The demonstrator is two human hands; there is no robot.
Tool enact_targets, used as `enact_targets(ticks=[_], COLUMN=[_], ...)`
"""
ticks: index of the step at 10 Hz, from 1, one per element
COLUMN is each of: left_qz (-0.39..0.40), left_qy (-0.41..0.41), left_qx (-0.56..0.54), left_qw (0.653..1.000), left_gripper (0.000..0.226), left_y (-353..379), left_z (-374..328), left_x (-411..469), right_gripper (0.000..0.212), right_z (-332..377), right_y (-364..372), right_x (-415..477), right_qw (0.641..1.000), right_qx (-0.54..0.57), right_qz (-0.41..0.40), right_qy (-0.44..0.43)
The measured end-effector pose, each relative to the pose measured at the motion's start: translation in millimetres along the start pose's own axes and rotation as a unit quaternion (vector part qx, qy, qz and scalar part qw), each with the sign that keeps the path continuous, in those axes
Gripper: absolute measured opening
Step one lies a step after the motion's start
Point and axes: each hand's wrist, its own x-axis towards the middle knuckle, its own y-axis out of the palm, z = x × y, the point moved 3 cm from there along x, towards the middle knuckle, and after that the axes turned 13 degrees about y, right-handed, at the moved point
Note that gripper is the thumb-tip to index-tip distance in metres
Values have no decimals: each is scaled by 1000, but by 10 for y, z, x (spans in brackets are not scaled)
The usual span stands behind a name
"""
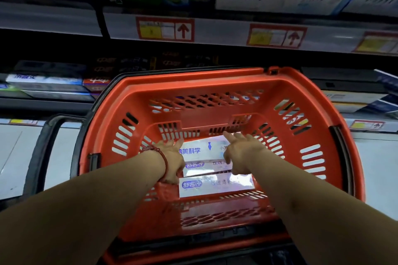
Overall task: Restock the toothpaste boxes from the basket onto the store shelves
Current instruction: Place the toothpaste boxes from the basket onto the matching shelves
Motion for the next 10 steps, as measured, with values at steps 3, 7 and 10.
enact_targets(ticks=[3,7,10], left_qz=[25,81,-92], left_qy=[-20,41,8], left_qx=[-44,32,23], left_qw=[999,995,995], left_gripper=[46,58,46], left_y=[-68,92,-84], left_z=[73,159,255], left_x=[267,513,83], right_gripper=[55,62,45], right_z=[97,39,-73], right_y=[232,301,168], right_x=[206,322,71], right_qw=[998,994,996], right_qx=[-34,-99,-59], right_qz=[40,42,-46], right_qy=[22,35,-52])
